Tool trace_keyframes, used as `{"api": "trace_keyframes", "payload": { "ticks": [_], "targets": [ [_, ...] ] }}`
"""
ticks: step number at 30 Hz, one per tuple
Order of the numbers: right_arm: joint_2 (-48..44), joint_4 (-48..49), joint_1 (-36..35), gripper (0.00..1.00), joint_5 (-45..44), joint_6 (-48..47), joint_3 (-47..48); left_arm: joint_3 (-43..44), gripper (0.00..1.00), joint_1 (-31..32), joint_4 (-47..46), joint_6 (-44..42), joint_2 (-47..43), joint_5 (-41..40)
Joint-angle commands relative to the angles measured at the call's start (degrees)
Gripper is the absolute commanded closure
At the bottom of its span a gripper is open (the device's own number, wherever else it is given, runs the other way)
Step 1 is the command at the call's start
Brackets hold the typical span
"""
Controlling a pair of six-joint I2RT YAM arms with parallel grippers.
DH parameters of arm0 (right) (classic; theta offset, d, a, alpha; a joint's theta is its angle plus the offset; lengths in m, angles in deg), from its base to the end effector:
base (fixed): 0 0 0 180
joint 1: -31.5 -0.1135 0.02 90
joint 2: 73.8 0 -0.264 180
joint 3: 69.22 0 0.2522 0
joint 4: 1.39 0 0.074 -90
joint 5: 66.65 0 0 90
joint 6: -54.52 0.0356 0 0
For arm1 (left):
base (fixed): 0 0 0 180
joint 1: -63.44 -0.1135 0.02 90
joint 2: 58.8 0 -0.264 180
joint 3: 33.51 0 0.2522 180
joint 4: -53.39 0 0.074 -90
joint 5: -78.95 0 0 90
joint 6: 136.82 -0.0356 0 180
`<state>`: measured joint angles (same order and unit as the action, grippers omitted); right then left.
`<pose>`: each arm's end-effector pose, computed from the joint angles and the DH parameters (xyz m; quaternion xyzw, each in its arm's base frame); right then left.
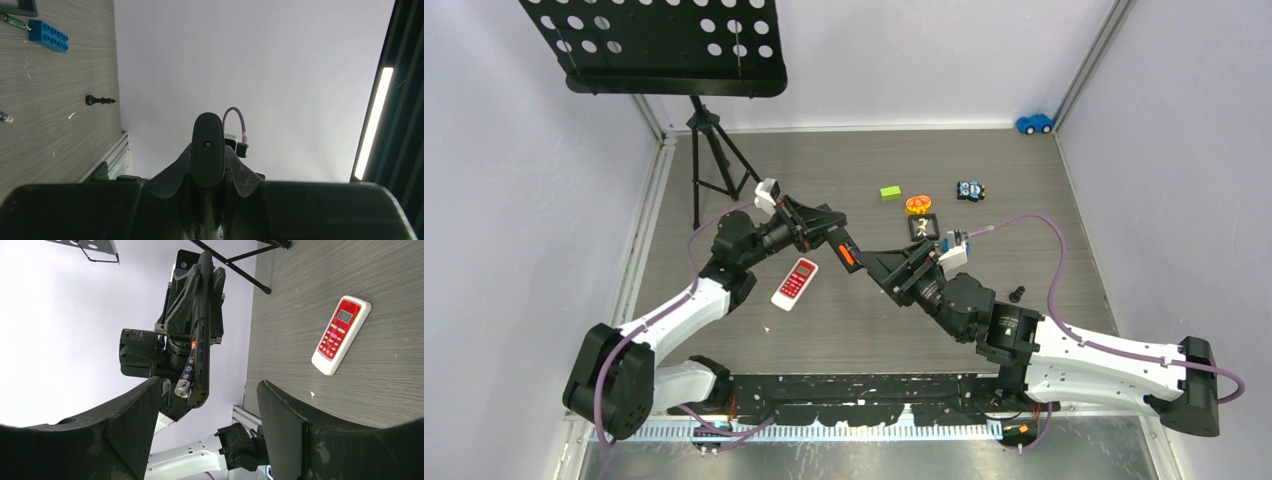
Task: Load the batteries into the remote control
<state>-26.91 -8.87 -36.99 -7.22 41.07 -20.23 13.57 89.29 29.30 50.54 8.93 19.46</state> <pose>0.0886 0.1755 0.3057 0.2271 0.6991 0.5608 0.3810 0.2265 -0.1298 0.2751 -0.2310 0.6487 -0.7036 0.1753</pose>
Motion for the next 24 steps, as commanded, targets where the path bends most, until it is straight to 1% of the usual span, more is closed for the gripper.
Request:
{"api": "trace_keyframes", "payload": {
  "ticks": [1, 11, 17, 24],
  "targets": [
    [0.67, 5.4, 0.11, 0.27, -4.01, 1.19, 0.42, -0.28, 1.0, -0.18, -3.85, 1.02, -1.88, -0.24],
    [3.21, 5.71, 0.29, 0.34, -2.75, 1.41, 1.38, -0.46, 1.0, -0.18, -4.01, 1.56, -2.18, 0.07],
    [4.62, 6.57, 0.37, 0.36, -2.74, 1.67, 1.31, -0.32, 1.0, -0.18, -4.23, 1.78, -1.98, 0.79],
    [4.79, 3.84, 0.46, 0.37, -3.55, 2.38, 2.35, -0.57, 1.0, -0.14, -4.25, 1.26, -2.27, 1.13]
  ]
}}
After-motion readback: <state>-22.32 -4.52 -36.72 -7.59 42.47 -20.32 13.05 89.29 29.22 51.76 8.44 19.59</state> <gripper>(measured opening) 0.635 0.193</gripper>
